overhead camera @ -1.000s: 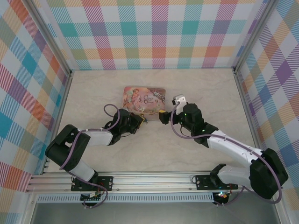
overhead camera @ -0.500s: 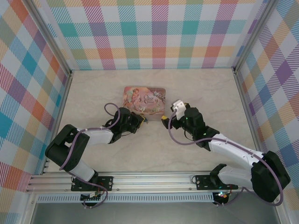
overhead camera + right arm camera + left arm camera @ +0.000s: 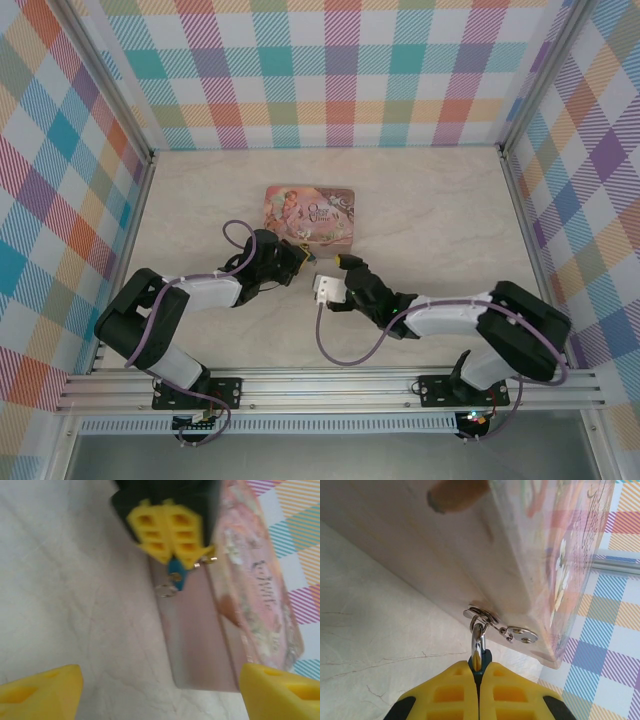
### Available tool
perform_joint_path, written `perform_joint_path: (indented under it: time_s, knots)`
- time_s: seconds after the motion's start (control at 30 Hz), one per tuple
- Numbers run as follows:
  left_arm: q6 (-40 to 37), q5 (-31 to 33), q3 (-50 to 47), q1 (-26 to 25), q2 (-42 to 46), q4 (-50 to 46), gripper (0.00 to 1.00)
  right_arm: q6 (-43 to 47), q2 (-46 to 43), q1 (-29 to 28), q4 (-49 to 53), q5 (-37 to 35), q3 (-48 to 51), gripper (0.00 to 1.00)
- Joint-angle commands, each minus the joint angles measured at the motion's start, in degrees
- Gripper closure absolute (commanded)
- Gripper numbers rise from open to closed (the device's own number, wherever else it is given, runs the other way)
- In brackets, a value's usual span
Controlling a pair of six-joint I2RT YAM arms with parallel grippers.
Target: Unlock the padlock with the key
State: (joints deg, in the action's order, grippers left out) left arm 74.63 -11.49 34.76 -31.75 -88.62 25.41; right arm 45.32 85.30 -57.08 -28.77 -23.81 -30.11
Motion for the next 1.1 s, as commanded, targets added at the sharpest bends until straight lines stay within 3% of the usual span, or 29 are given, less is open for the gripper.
perform_joint_path:
  time_s: [0.0, 0.2, 0.7, 1.07]
  knots:
    - [0.6, -1.22, 1.88, -0.09, 2.4, 0.61, 1.0, 3.45, 3.77, -0.84, -9.8, -1.72, -2.74, 0.24]
    - [0.66, -1.17, 1.89, -0.14, 2.6, 0.3, 1.0, -0.51, 8.55, -0.84, -15.51, 1.09, -4.57, 0.39]
    - [0.68, -1.12, 1.78, -0.16, 3.44, -0.21, 1.0, -7.06, 13.45, 1.71, -17.64, 5.79, -6.82, 0.58]
    - [0.73, -1.39, 1.97, -0.16, 3.3, -0.43, 1.0, -7.4, 15.85, 2.15, -17.84, 4.29, -8.08, 0.72]
